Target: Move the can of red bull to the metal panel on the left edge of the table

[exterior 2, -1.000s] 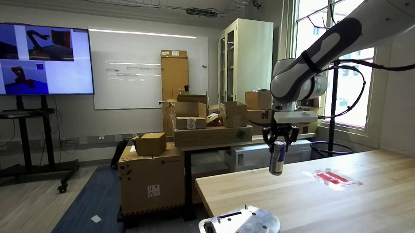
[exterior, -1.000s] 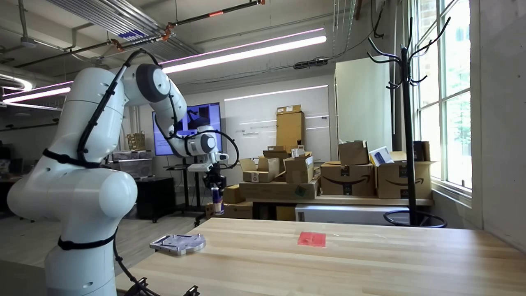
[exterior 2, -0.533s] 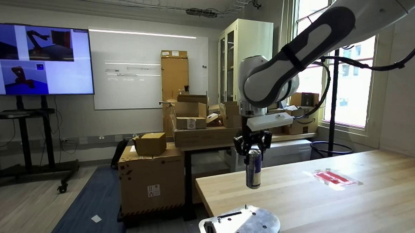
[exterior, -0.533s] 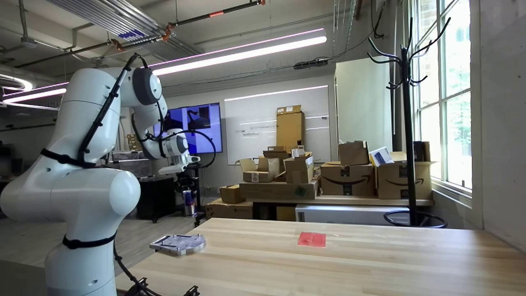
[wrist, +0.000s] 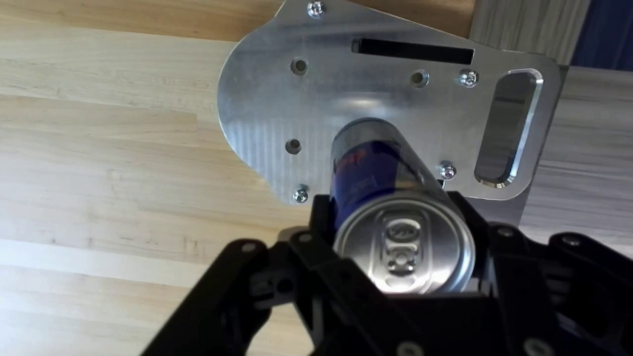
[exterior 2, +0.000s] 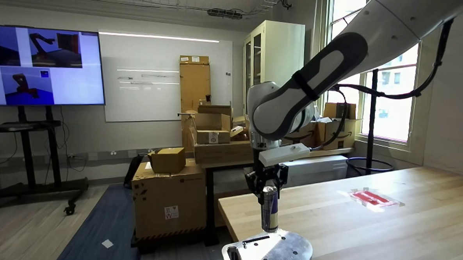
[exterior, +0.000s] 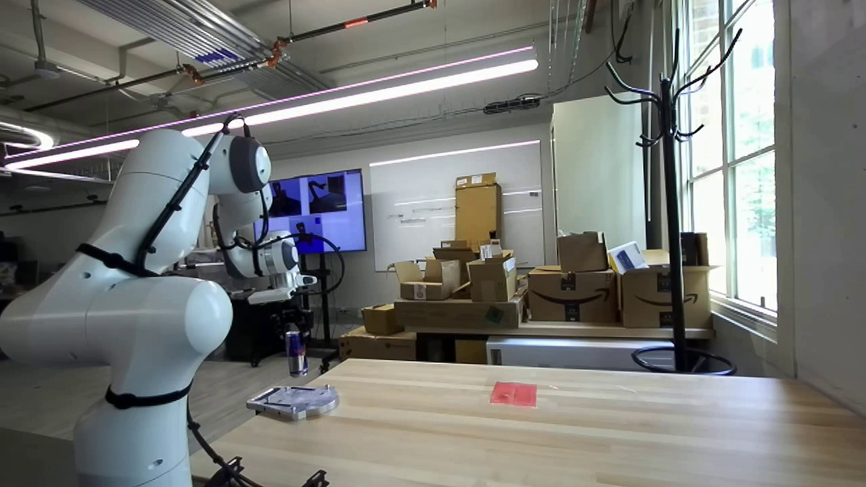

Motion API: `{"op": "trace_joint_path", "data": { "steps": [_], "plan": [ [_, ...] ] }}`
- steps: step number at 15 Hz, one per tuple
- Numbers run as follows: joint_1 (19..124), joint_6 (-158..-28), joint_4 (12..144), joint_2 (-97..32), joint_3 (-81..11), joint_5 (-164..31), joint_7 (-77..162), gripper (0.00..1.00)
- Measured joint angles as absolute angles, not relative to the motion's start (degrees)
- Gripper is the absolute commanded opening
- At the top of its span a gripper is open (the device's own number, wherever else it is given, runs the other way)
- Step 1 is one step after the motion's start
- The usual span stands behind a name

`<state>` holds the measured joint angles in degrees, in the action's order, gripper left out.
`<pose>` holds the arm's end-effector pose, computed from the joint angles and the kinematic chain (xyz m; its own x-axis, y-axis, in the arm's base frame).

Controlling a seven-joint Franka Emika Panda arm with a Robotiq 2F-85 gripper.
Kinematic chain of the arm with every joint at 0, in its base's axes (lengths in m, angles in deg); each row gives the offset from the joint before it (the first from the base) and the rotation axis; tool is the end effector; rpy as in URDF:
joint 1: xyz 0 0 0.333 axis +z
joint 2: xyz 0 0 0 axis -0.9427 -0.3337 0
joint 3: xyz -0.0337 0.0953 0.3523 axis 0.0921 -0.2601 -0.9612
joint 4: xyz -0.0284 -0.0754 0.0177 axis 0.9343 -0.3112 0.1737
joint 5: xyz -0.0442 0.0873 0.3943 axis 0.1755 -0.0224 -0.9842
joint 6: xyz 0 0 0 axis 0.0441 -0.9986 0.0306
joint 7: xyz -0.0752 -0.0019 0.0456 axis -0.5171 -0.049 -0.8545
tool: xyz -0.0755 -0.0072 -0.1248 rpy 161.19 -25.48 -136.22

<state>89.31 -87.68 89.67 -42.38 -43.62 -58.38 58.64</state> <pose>0.6272 0.2556 0.2816 0.9886 0.1501 0.0097 0.1481 -0.9828 0.1099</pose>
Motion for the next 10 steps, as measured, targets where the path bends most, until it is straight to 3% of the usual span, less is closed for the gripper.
{"op": "trace_joint_path", "data": {
  "steps": [10],
  "plan": [
    [88.39, -88.17, 86.02, -47.70, -43.58, -62.84, 58.27, 0.33]
  ]
}}
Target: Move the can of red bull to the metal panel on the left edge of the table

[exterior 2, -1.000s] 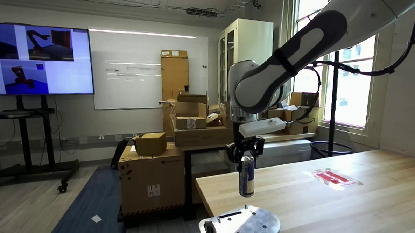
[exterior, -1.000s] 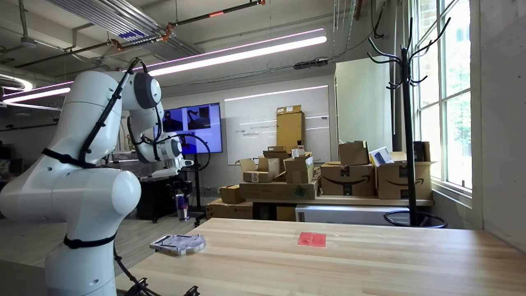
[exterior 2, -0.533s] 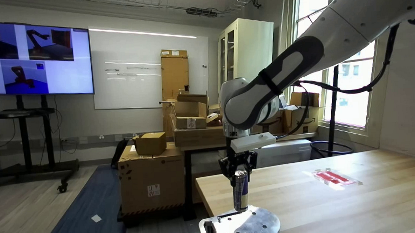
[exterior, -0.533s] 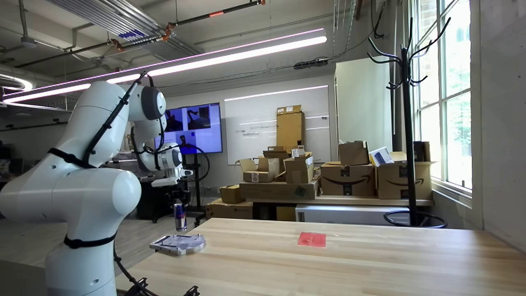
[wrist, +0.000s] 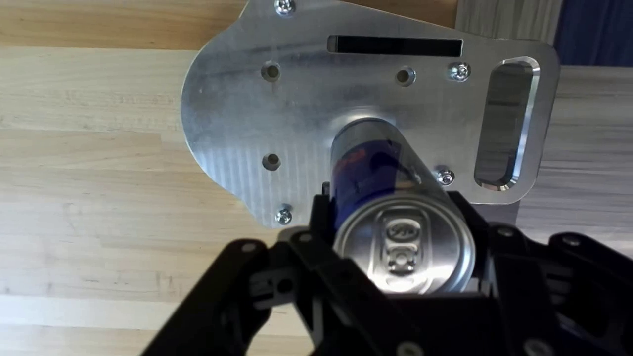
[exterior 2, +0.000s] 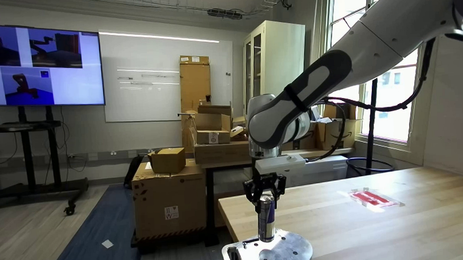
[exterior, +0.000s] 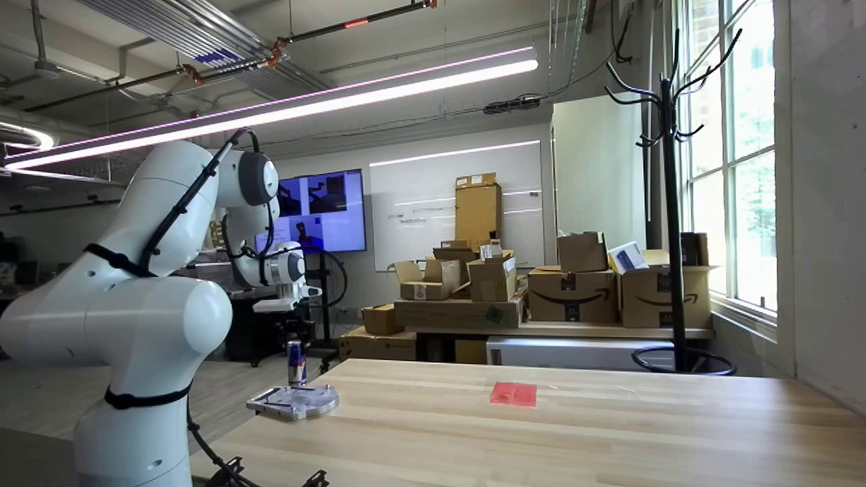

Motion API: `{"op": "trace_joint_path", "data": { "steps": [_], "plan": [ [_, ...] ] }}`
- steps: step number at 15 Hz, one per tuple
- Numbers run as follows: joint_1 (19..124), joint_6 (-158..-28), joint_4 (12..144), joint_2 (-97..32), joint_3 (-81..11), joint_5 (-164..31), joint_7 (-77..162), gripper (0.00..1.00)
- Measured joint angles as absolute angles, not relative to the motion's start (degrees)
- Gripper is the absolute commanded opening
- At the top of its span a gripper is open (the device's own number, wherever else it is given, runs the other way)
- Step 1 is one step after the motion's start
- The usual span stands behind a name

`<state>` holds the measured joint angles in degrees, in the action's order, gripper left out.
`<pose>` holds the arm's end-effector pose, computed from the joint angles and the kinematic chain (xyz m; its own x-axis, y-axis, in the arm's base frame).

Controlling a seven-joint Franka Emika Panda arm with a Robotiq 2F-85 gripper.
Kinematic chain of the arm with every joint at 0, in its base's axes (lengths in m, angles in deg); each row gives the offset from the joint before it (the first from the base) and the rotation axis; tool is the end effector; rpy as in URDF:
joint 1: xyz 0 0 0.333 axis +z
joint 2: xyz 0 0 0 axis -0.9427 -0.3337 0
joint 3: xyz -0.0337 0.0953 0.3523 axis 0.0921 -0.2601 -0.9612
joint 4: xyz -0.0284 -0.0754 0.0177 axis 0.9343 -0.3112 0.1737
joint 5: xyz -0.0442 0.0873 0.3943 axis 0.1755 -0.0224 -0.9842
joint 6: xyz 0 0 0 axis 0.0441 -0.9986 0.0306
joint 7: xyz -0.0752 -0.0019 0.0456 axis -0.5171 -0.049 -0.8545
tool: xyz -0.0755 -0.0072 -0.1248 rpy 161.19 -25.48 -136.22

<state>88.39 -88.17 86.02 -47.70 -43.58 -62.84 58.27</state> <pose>0.6454 0.2550 0.2462 0.9957 0.0876 -0.0300 0.0891 -0.9946 0.0530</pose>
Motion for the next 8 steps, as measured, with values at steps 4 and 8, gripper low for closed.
{"op": "trace_joint_path", "data": {
  "steps": [4, 8],
  "plan": [
    [87.54, -88.88, 86.12, -48.44, -43.56, -64.83, 57.97, 0.33],
    [86.64, -90.41, 86.71, -49.32, -43.37, -65.34, 57.88, 0.33]
  ]
}}
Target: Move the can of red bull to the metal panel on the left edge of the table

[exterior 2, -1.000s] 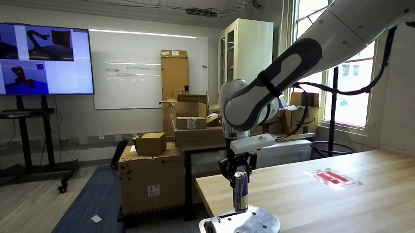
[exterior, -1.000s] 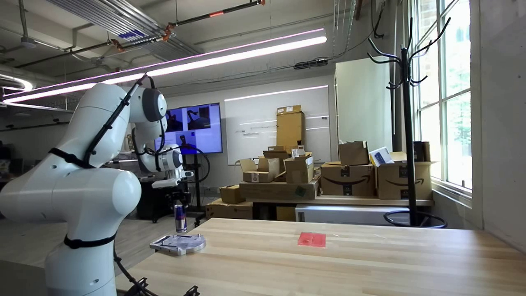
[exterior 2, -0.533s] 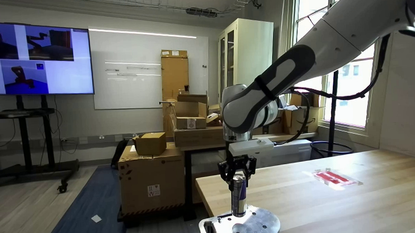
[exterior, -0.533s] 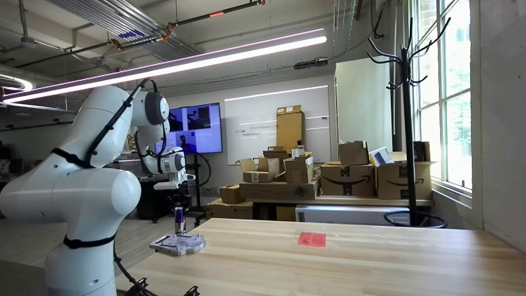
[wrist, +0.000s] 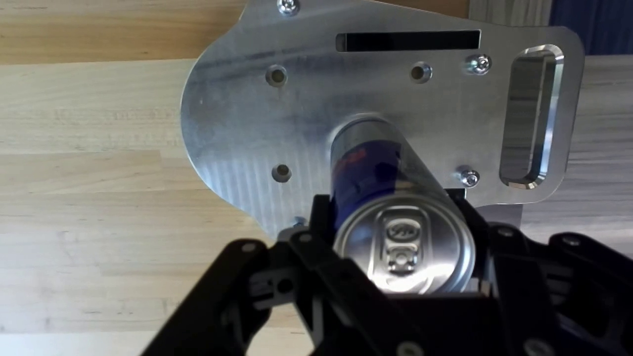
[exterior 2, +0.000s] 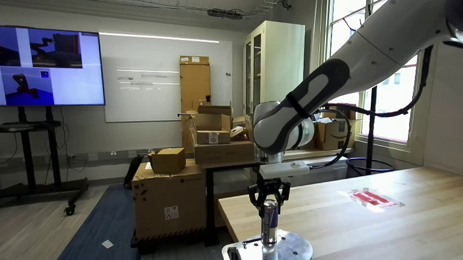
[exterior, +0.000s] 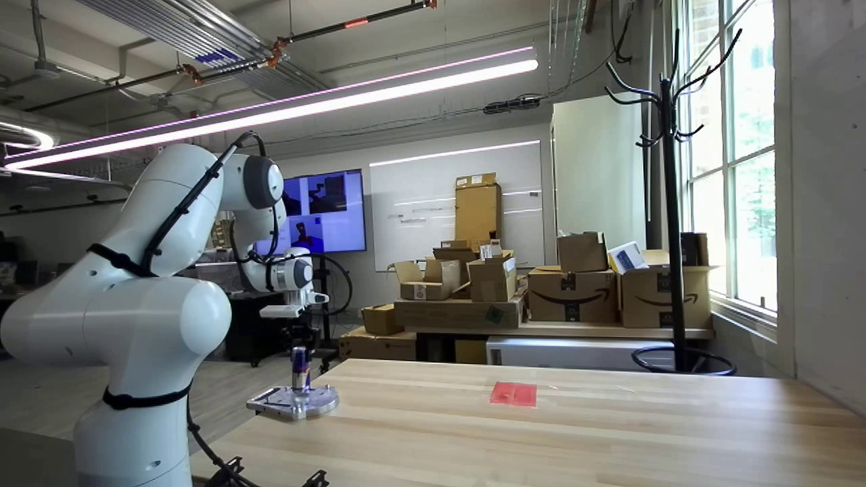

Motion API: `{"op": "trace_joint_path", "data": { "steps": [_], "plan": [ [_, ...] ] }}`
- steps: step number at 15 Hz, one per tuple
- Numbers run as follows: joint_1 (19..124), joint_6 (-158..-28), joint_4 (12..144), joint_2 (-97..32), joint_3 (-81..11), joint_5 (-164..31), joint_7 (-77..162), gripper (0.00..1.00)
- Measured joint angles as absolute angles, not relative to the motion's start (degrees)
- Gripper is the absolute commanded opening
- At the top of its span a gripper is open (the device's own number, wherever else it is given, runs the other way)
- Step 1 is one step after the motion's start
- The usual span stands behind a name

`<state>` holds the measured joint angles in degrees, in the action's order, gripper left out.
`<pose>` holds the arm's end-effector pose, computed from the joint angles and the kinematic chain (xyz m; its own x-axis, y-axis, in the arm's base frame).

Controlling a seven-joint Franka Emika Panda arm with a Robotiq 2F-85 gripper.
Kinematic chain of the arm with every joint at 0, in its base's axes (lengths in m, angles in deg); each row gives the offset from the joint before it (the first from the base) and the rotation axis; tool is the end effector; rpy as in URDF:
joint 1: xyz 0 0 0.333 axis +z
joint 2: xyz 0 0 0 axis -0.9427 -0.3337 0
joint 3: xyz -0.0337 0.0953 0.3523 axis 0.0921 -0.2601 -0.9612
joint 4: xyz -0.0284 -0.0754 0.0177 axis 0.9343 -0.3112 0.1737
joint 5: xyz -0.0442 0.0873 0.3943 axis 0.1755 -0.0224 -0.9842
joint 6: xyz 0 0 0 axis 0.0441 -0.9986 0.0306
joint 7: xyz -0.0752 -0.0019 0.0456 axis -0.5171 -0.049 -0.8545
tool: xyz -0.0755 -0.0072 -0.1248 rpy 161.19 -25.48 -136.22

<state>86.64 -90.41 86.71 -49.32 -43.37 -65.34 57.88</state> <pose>0.6512 0.2355 0.2245 0.9985 0.0335 -0.0428 0.0344 -0.9992 0.0211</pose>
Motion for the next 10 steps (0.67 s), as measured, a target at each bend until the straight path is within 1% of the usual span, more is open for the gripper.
{"op": "trace_joint_path", "data": {
  "steps": [5, 6, 7, 8, 9, 10],
  "plan": [
    [86.01, -91.96, 88.01, -49.44, -43.11, -65.95, 57.85, 0.33],
    [86.00, -92.01, 88.03, -49.44, -43.09, -66.04, 57.84, 0.83],
    [85.99, -92.03, 88.05, -49.43, -43.09, -66.08, 57.84, 0.85],
    [85.99, -92.03, 88.06, -49.43, -43.07, -66.09, 57.84, 0.91],
    [85.99, -92.03, 88.14, -49.44, -43.05, -66.09, 57.84, 0.99],
    [85.99, -92.03, 88.29, -49.43, -43.04, -66.09, 57.84, 1.00]
  ]
}}
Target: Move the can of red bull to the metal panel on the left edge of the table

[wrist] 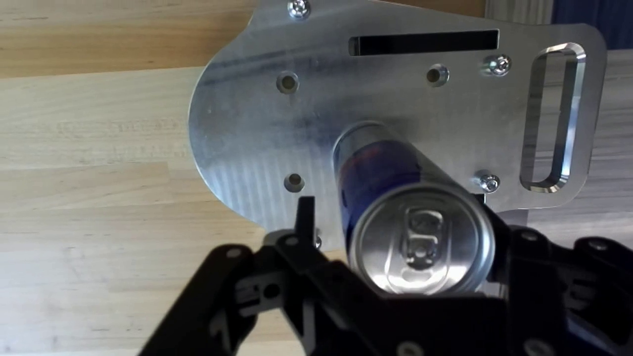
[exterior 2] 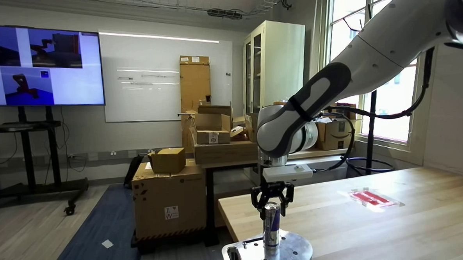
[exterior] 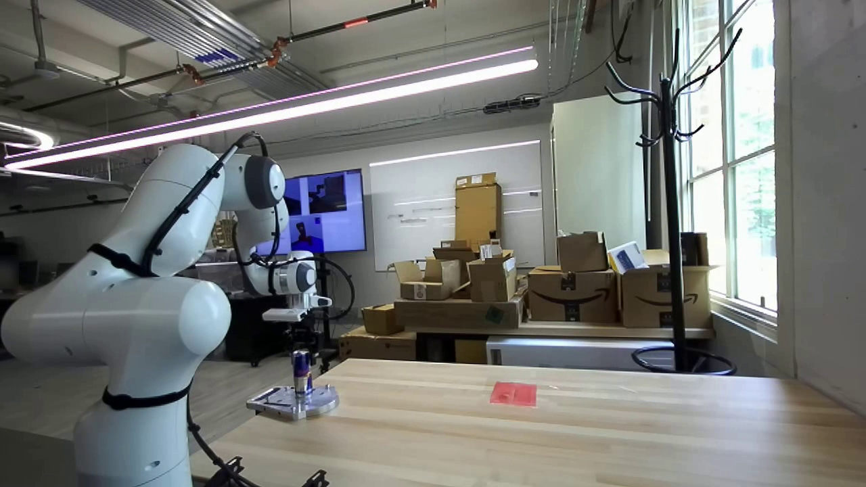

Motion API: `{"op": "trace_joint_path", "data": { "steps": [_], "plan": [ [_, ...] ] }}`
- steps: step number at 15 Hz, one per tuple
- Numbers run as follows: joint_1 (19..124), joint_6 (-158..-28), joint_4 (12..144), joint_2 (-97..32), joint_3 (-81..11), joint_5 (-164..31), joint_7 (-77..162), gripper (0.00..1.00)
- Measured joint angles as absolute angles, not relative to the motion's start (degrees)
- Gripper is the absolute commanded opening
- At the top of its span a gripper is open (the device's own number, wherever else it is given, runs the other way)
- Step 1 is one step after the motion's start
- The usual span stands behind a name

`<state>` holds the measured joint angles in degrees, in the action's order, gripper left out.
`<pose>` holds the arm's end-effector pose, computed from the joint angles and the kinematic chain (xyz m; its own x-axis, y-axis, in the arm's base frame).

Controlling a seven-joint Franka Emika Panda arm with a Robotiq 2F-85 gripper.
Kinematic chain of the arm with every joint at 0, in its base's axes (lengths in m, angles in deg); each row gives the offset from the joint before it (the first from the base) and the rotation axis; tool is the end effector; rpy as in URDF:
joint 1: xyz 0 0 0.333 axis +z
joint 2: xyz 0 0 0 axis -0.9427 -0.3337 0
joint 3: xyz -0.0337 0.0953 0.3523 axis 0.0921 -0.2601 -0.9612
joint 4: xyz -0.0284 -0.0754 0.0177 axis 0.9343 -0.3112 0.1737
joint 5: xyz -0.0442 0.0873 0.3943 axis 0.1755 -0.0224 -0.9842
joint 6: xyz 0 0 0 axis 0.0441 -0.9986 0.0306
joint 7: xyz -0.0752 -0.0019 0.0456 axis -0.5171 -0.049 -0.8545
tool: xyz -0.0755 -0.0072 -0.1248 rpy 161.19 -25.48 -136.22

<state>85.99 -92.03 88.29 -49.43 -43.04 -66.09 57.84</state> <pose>0.6486 0.2237 0.2138 0.9989 0.0102 -0.0468 0.0109 -0.9998 0.0146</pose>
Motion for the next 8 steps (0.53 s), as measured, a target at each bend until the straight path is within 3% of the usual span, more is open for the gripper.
{"op": "trace_joint_path", "data": {
  "steps": [8],
  "plan": [
    [86.04, -92.04, 90.08, -45.47, -43.02, -66.08, 57.84, 1.00]
  ]
}}
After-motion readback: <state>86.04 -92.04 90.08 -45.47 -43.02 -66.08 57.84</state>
